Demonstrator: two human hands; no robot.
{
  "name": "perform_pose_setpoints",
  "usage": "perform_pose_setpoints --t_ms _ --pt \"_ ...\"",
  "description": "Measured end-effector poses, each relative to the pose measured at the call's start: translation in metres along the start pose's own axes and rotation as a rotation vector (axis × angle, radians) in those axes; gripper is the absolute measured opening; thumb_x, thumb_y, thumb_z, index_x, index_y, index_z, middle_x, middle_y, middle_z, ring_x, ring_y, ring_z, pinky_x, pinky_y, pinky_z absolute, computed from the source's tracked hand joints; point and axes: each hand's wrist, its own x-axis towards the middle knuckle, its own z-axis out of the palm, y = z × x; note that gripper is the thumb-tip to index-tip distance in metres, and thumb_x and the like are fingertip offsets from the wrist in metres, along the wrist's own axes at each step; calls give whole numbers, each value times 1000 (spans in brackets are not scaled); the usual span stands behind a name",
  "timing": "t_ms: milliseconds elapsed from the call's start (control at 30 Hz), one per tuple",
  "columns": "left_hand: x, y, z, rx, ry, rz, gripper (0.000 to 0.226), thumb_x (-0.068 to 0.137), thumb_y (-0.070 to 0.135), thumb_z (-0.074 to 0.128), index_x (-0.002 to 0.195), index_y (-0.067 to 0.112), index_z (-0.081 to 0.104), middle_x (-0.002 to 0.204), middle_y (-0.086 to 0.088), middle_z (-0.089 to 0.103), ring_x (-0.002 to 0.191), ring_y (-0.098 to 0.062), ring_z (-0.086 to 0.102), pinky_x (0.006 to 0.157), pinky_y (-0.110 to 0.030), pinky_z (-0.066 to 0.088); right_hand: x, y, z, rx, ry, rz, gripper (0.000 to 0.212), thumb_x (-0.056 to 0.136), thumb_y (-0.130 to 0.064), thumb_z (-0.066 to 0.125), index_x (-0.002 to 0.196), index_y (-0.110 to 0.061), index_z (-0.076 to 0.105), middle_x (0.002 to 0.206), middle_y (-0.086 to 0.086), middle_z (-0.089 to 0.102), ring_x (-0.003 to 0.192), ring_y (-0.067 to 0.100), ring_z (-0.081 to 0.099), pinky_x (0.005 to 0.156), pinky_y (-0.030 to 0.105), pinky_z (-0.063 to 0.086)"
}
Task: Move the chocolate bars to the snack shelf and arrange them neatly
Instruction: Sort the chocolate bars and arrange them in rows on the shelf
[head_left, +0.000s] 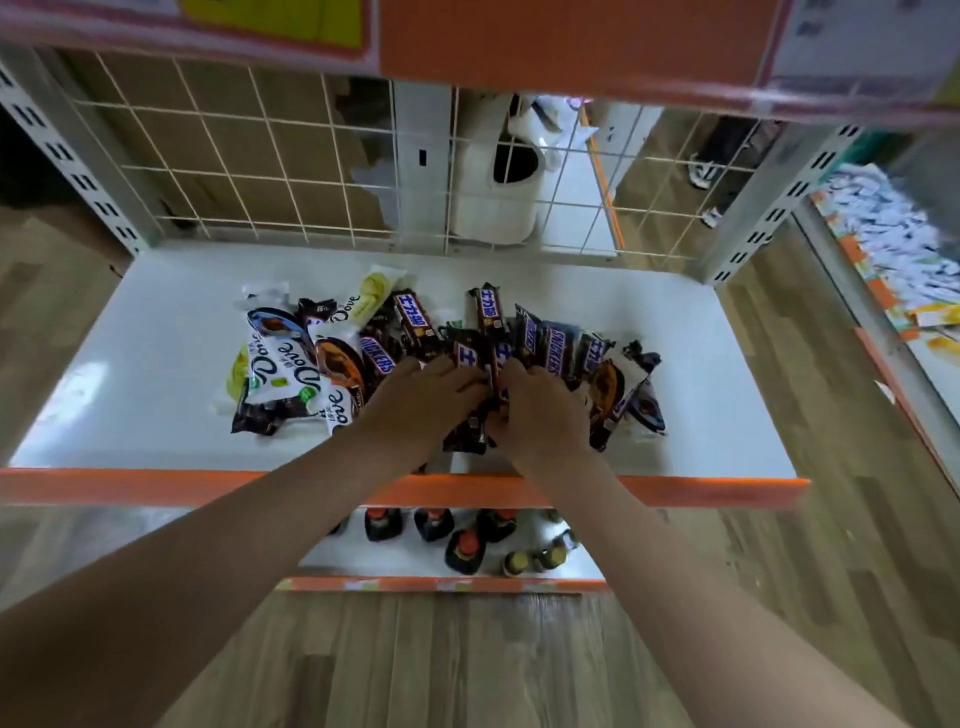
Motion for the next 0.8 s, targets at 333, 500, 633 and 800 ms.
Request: perform_pose_setpoints --t_ms 333,500,633,800 --pt "14 8 -5 30 55 -87 44 91 29 49 132 18 37 137 -2 38 128 -24 32 102 -39 24 7 8 0 -171 -46 111 63 86 -34 61 136 -15 28 130 5 50 124 25 44 103 48 32" --pt "17 -6 3 -30 -53 -109 53 87 25 57 135 19 35 138 1 41 131 -21 33 108 -42 19 13 14 -1 -103 -33 79 46 88 -32 61 126 -14 40 120 3 54 113 23 52 89 40 45" --pt "19 -25 1 -291 -98 -88 34 90 20 52 124 22 53 132 5 48 125 -18 36 106 -44 17 10 17 -8 -9 -32 43 40 89 -40 56 121 -17 50 113 2 56 109 23 51 86 38 47" --pt "17 -31 -6 -287 -1 -65 29 85 33 60 113 23 61 119 7 55 115 -16 42 98 -38 20 -1 19 -15 -27 6 40 41 89 -30 56 128 -24 46 121 -3 53 119 20 45 98 41 36"
